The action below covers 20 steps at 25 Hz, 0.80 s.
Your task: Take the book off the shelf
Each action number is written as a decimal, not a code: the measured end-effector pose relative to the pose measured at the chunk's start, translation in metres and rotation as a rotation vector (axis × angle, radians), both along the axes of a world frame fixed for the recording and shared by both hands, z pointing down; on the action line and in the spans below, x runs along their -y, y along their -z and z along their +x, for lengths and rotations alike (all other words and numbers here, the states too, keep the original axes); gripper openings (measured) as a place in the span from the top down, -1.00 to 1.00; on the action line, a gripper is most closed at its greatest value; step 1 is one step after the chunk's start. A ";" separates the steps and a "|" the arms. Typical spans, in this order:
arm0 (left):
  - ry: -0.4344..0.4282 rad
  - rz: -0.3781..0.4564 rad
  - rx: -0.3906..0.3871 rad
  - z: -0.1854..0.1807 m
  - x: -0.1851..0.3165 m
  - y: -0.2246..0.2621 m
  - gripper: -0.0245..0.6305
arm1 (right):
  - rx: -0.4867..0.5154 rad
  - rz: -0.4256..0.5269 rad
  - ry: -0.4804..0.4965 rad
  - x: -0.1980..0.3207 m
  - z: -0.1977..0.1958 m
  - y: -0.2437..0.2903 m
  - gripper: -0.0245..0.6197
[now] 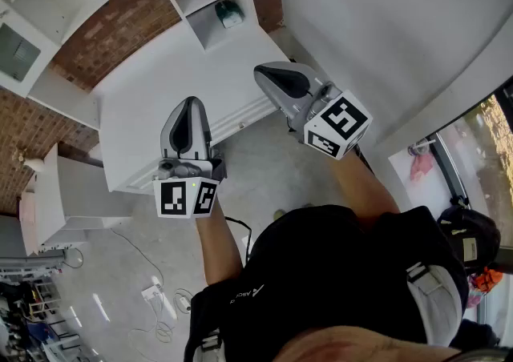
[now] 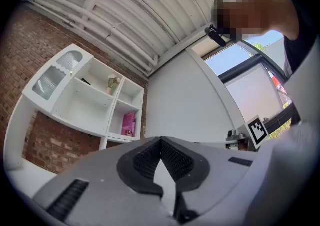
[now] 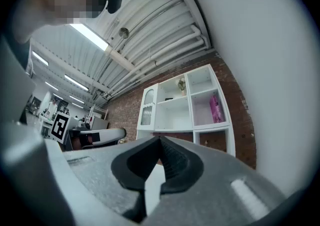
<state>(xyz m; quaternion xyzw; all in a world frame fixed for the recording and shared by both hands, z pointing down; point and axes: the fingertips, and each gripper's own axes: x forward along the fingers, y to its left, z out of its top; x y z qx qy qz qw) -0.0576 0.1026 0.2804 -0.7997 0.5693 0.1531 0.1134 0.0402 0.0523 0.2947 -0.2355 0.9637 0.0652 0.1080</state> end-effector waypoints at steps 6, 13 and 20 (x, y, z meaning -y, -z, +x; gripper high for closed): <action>-0.013 0.001 -0.007 -0.023 0.005 -0.002 0.93 | -0.011 -0.001 -0.008 0.004 -0.022 0.000 0.92; -0.043 0.023 -0.012 -0.053 0.010 0.003 0.93 | 0.013 0.018 -0.048 0.008 -0.045 0.012 0.92; -0.078 0.022 -0.038 -0.079 0.018 0.001 0.93 | 0.029 0.008 -0.098 0.022 -0.056 0.026 0.92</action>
